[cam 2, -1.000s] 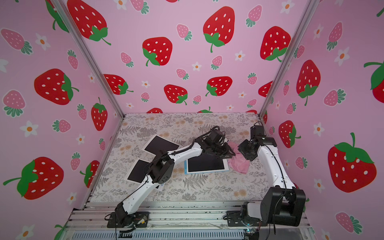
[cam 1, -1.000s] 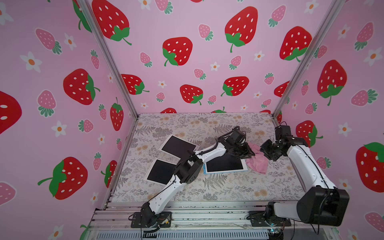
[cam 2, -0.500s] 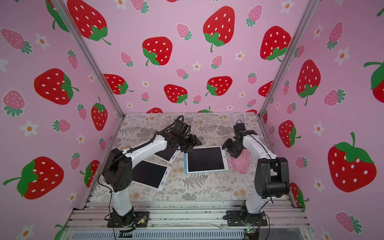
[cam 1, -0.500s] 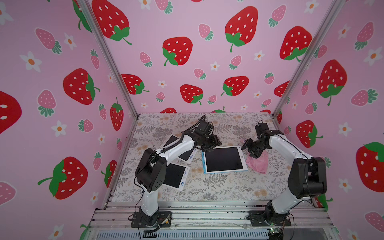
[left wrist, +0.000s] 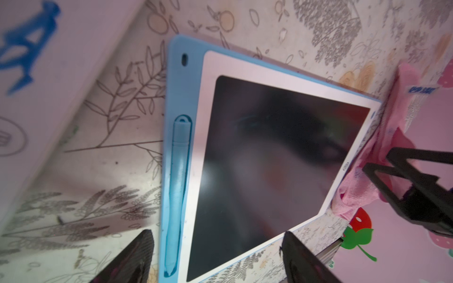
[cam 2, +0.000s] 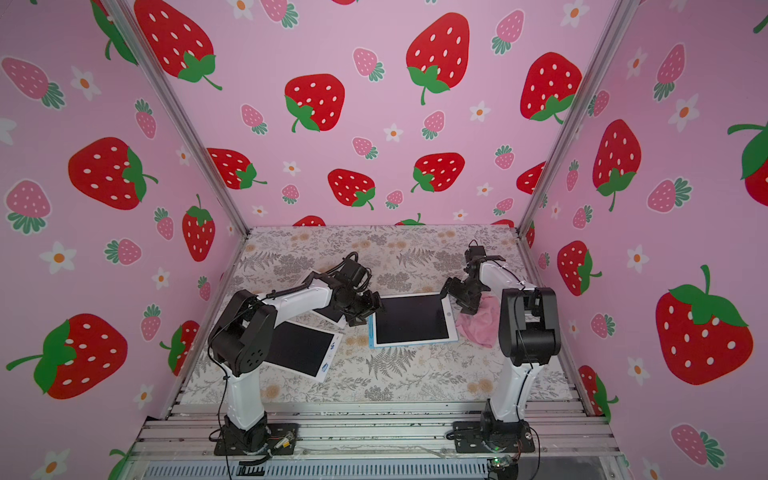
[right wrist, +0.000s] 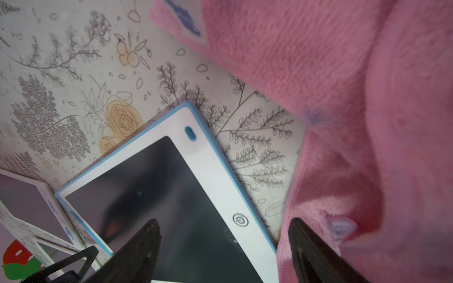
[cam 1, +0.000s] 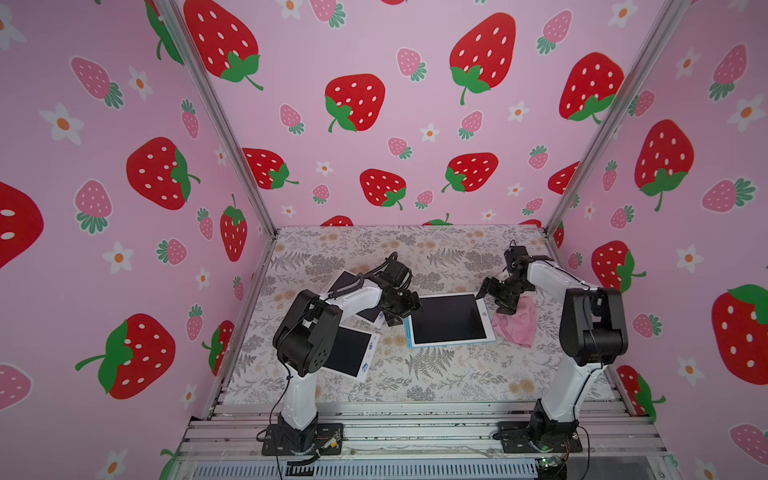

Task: Wipe the drawing tablet
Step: Place the cleaning item at the center of the board, then adjust the drawing tablet at the center of the board.

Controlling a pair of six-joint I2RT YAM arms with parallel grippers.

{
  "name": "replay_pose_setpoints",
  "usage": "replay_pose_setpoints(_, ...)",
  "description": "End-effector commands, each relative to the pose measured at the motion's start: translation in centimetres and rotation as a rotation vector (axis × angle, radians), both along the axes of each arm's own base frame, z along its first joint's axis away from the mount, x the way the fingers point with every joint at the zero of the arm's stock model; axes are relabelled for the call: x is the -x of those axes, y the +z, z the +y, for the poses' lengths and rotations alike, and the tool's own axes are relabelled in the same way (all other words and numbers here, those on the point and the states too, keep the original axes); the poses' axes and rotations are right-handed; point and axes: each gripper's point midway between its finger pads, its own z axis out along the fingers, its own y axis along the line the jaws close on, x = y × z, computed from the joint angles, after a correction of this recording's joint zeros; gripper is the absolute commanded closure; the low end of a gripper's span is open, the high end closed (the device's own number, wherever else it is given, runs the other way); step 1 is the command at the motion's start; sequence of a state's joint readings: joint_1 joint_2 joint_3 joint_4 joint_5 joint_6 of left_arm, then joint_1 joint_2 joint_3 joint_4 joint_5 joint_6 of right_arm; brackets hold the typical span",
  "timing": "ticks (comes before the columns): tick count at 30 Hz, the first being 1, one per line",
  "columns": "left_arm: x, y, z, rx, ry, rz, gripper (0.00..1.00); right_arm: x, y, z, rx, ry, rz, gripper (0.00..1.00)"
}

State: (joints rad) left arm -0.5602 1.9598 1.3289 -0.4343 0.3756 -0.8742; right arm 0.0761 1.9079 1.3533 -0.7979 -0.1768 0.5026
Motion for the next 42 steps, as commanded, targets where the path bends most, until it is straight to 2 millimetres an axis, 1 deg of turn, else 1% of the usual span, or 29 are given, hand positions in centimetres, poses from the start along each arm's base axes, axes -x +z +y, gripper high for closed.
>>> replay_pose_setpoints(1, -0.4, -0.8, 1.0, -0.086, -0.064, -0.017, 0.18, 0.0, -0.1, 0.3, -0.053, 0.048, 0.037, 0.15)
replay_pose_setpoints(4, -0.4, -1.5, 1.3, -0.124, -0.105, -0.022, 0.18, -0.2, -0.4, 1.2, -0.100, 0.075, 0.051, 0.15)
replay_pose_setpoints(9, -0.1, -2.5, 0.9, -0.145, -0.163, -0.015, 0.18, 0.0, -1.0, 1.8, -0.132, 0.119, 0.092, 0.15)
replay_pose_setpoints(13, 0.0, -2.9, 0.5, -0.147, -0.163, -0.003, 0.18, 0.2, -0.8, 2.2, -0.120, 0.175, 0.091, 0.14)
replay_pose_setpoints(16, -0.1, -2.9, 0.2, -0.140, -0.156, -0.004, 0.18, 0.3, -0.1, 2.5, -0.080, 0.218, 0.071, 0.15)
replay_pose_setpoints(22, -0.2, -2.8, 0.0, -0.140, -0.161, -0.009, 0.18, -0.1, 2.6, 2.4, 0.040, 0.269, -0.032, 0.14)
replay_pose_setpoints(27, 0.0, -3.1, -0.2, -0.147, -0.182, -0.008, 0.18, -0.7, 3.6, 2.2, 0.065, 0.271, -0.089, 0.13)
replay_pose_setpoints(29, 0.2, -3.3, -0.3, -0.152, -0.191, -0.003, 0.18, -0.8, 3.3, 2.7, 0.032, 0.279, -0.084, 0.13)
replay_pose_setpoints(32, 0.3, -3.5, -0.3, -0.156, -0.192, 0.000, 0.18, -0.5, 1.5, 3.8, -0.030, 0.307, -0.033, 0.13)
replay_pose_setpoints(35, 0.3, -3.5, -0.4, -0.157, -0.196, 0.000, 0.18, -0.2, 0.0, 3.9, -0.042, 0.314, 0.012, 0.13)
replay_pose_setpoints(38, 0.3, -3.6, -0.5, -0.155, -0.200, 0.001, 0.18, -0.1, -0.6, 4.2, -0.057, 0.321, 0.027, 0.12)
replay_pose_setpoints(42, 0.3, -3.6, -0.7, -0.149, -0.201, 0.001, 0.19, -0.2, -0.9, 4.7, -0.088, 0.324, 0.029, 0.12)
